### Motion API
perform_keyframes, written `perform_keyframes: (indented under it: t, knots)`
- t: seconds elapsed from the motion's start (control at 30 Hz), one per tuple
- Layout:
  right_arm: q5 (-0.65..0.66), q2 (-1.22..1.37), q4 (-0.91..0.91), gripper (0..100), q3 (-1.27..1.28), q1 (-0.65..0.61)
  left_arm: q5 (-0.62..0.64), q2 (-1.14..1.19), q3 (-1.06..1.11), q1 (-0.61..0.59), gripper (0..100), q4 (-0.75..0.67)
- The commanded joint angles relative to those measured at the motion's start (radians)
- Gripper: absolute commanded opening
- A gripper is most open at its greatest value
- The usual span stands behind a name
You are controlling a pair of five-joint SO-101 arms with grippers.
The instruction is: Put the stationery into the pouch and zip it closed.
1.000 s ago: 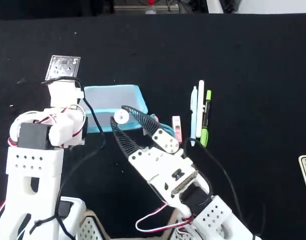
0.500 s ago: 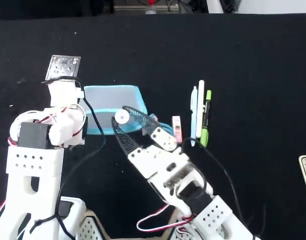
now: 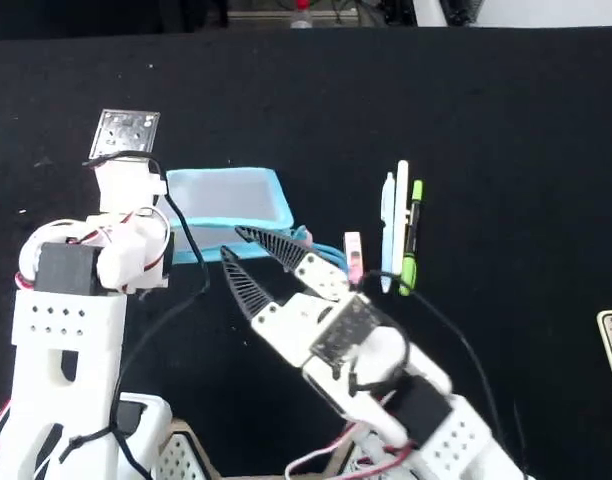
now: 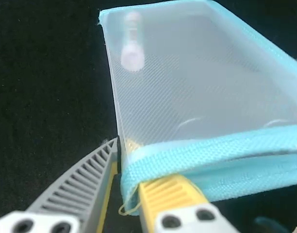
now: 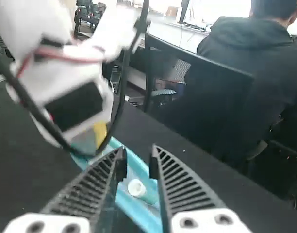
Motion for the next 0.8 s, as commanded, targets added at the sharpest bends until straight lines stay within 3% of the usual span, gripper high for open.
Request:
perform_keyframes:
  t: [0.0, 0.17, 0.27, 0.5, 0.77]
  knots:
    - [0.003, -0.008, 0.198, 3.0, -0.254, 0.123, 0.011, -0.003, -0.002, 0.005, 3, 0.008]
    - [0.003, -0.005, 0.410, 3.4, -0.360, 0.414, 0.011, -0.003, 0.001, 0.005, 3, 0.008]
    - [0.002, 0.012, 0.497, 8.3, -0.338, 0.514, 0.011, -0.003, 0.001, 0.005, 3, 0.008]
    - [-0.012, 0.232, 0.552, 10.9, -0.225, 0.583, 0.011, -0.003, -0.001, 0.005, 3, 0.008]
    - [-0.239, 0.679, 0.551, 11.3, -0.400, 0.582, 0.011, -0.003, 0.002, 0.005, 3, 0.008]
